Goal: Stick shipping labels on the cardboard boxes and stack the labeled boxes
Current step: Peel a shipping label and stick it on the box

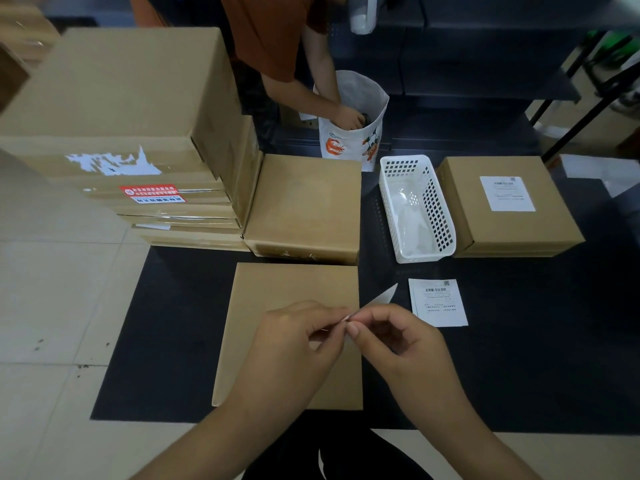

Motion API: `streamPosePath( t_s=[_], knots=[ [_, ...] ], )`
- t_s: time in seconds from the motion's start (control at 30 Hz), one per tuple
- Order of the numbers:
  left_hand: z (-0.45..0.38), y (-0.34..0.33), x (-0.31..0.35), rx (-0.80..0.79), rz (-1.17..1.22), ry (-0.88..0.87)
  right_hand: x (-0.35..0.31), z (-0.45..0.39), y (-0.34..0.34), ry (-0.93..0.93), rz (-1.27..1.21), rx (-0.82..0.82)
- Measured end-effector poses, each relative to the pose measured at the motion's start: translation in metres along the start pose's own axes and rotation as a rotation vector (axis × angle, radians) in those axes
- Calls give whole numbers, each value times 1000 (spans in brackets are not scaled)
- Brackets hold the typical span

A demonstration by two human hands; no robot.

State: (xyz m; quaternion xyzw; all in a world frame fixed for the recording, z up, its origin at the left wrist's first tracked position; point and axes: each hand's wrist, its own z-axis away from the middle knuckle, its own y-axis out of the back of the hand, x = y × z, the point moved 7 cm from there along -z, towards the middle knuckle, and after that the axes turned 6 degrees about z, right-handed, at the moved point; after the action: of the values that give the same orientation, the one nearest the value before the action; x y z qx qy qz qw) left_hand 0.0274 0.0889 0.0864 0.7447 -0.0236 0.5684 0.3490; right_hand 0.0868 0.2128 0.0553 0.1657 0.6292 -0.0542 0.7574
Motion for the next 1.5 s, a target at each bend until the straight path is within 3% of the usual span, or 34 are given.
streamPosePath(
  t_s=[0.33,0.6,0.7,0.93,1.07,1.27,1.5],
  knots=[
    [6,-16,8,-122,-74,-18,2,-2,3,-28,-73,66],
    [4,-4,-11,-75,457,388,-4,-8,1,-25,-99,-186],
    [4,-3,-14,-46,516,427,-8,-10,3,16,-17,-236],
    [5,-5,-19,-93,509,423,-16,-10,7,201,335,-303],
    [4,-2,-11,-107,351,317,-16,-8,6,235,412,-287],
    [2,-1,4,-96,90,60,-4,-5,5,65,186,-283],
    [5,-5,8,-108,73,27,1,-2,2,-11,97,-179]
  ],
)
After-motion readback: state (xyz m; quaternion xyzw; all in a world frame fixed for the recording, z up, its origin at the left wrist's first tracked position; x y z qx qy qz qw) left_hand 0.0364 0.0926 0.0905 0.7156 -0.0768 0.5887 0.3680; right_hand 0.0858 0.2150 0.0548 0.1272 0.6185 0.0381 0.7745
